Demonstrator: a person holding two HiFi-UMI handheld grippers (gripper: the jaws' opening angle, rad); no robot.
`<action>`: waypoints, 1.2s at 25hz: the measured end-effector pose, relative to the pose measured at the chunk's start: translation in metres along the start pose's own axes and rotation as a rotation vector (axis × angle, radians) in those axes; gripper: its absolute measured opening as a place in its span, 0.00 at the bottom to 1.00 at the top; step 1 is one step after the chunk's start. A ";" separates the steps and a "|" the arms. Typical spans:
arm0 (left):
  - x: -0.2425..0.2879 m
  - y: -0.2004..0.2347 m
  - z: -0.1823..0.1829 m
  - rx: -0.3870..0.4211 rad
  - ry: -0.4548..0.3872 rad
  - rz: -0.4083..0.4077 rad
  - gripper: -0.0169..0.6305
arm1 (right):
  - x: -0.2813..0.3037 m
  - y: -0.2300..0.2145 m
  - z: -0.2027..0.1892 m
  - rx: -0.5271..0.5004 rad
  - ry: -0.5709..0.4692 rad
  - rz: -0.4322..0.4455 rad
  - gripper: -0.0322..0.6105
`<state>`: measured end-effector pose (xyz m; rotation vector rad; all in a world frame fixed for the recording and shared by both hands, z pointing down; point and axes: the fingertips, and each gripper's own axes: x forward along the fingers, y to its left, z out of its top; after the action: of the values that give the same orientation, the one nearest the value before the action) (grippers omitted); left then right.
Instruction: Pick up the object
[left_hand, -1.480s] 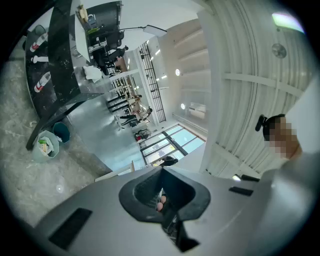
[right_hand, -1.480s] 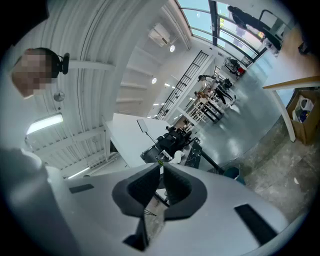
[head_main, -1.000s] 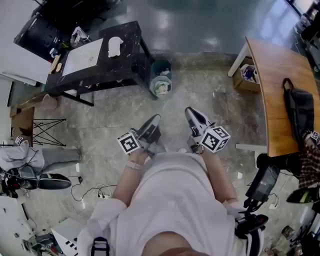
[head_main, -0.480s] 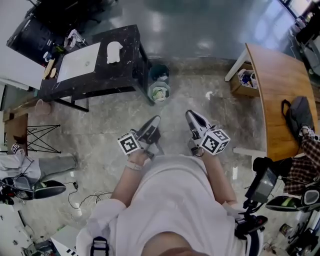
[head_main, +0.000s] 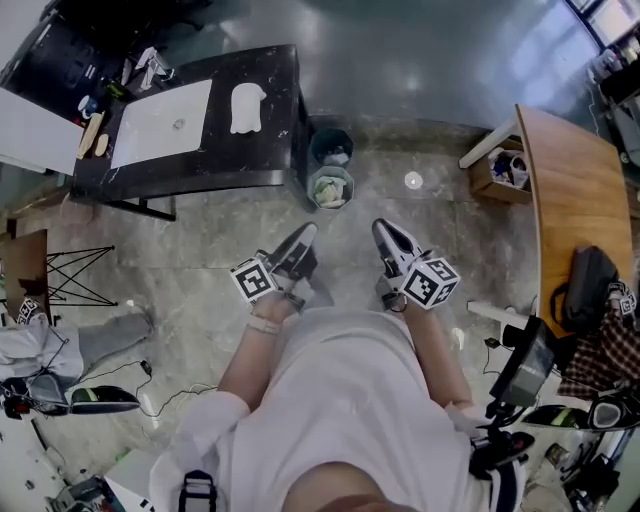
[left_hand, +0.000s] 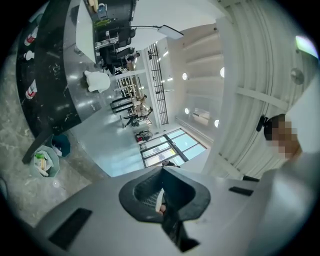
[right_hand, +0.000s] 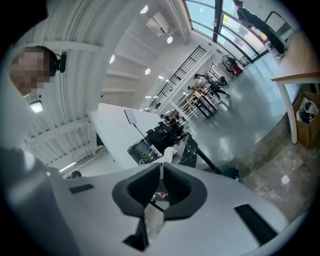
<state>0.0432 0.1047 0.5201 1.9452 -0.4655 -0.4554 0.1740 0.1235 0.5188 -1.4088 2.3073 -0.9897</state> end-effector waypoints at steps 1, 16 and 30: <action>0.001 0.004 0.014 0.010 -0.001 -0.004 0.03 | 0.012 0.002 0.001 -0.005 0.004 -0.005 0.11; -0.021 0.082 0.176 0.155 -0.007 0.048 0.04 | 0.177 0.030 -0.004 -0.035 0.067 -0.054 0.11; -0.039 0.133 0.234 0.375 -0.040 0.285 0.33 | 0.270 0.040 -0.006 -0.073 0.189 0.048 0.11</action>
<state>-0.1251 -0.1064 0.5548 2.1828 -0.8920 -0.2334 0.0099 -0.0942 0.5290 -1.3310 2.5241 -1.0757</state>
